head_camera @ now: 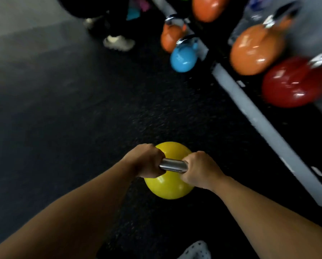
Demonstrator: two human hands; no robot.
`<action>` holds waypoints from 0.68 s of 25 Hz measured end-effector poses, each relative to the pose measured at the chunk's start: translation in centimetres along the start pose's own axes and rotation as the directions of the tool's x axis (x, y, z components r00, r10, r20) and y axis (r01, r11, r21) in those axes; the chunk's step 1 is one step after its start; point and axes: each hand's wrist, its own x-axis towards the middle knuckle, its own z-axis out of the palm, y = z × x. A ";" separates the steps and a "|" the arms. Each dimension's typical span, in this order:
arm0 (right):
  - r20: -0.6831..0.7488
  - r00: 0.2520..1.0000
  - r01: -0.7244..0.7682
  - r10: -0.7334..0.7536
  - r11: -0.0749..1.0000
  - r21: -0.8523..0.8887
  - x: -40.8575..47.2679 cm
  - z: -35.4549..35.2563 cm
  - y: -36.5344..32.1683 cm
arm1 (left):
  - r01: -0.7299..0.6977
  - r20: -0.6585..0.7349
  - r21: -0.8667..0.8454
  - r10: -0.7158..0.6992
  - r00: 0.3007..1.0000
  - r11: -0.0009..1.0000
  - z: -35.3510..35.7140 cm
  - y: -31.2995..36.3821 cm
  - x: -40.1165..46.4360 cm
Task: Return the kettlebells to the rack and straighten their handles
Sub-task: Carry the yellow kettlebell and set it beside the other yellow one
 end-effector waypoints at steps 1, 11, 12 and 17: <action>-0.042 0.998 -0.041 0.041 0.999 0.001 -1.1 -2.4 2.7 | -0.037 -0.011 0.027 0.038 0.999 0.999 -1.9 3.0 2.2; -0.421 0.837 -0.385 0.351 0.923 0.004 -12.8 -19.2 21.9 | -0.370 -0.111 0.304 0.419 0.901 0.878 -14.0 27.2 19.2; -0.449 0.802 -0.429 0.393 0.903 0.024 -13.4 -20.2 23.4 | -0.403 -0.119 0.327 0.460 0.880 0.855 -14.6 28.9 21.0; -0.509 0.666 -0.566 0.545 0.814 0.130 -13.7 -23.3 29.5 | -0.513 -0.126 0.399 0.600 0.790 0.760 -16.7 34.5 29.0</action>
